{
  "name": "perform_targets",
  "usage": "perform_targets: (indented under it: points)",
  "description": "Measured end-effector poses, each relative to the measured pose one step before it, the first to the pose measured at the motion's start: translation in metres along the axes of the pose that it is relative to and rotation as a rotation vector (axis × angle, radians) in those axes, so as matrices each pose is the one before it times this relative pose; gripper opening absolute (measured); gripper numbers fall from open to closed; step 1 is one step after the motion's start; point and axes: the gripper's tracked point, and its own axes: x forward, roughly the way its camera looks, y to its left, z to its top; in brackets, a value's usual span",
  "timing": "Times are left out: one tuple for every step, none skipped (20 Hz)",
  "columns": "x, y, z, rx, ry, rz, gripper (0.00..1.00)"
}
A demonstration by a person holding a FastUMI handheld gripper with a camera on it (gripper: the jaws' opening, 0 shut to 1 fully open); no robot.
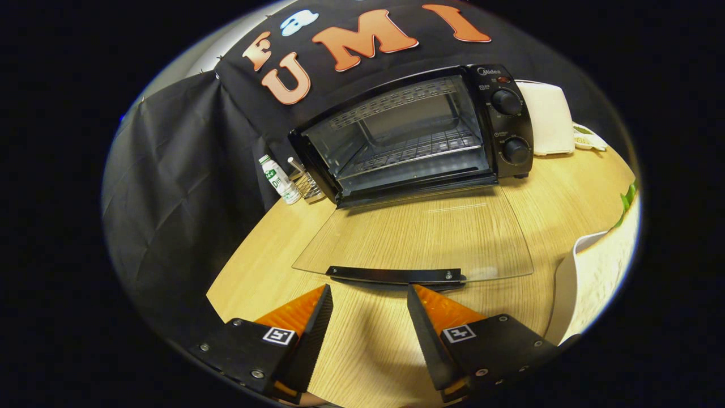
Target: Open the toaster oven, put the food inside, and close the toaster oven door.
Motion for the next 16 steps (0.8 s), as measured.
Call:
perform_targets:
  points:
    - [-0.00154,-0.00262,0.00247,-0.01293,-0.00779,-0.01323,0.8]
    - [-0.00274,-0.00066,0.0047,-0.01663,-0.01064,-0.00609,0.8]
    - [-0.0062,0.00137,0.00406,-0.01702,-0.01012,0.00511,0.8]
    - [-0.00707,-0.00116,0.0057,-0.01168,-0.01809,0.00033,0.84]
    - [-0.00792,-0.00152,0.00403,-0.013,-0.01303,-0.00276,0.85]
    - [-0.00607,-0.00055,0.00594,-0.01234,-0.01444,0.00238,0.87]
    - [-0.00429,-0.00051,0.00684,-0.0102,-0.01845,0.00145,0.87]
    - [-0.00478,-0.00506,0.00557,-0.00009,-0.00951,-0.01303,0.87]
    - [-0.00542,-0.0029,0.00438,0.00291,-0.01041,-0.0017,0.88]
    - [-0.00269,-0.00236,0.00729,0.00047,-0.01905,-0.00549,0.88]
    - [-0.00264,-0.00576,0.00317,-0.00731,-0.00411,-0.01618,0.88]
    - [-0.00119,-0.00517,0.00271,-0.00427,-0.00553,-0.01374,0.87]
    - [-0.00351,-0.00171,0.00364,0.00032,-0.00392,-0.00156,0.88]
    - [-0.00228,-0.00139,0.00443,0.00794,-0.01018,0.00172,0.88]
    - [-0.00136,-0.00326,0.00837,0.00108,-0.02546,-0.01117,0.87]
    - [0.00346,-0.00146,0.01178,-0.01177,-0.0287,-0.01338,0.88]
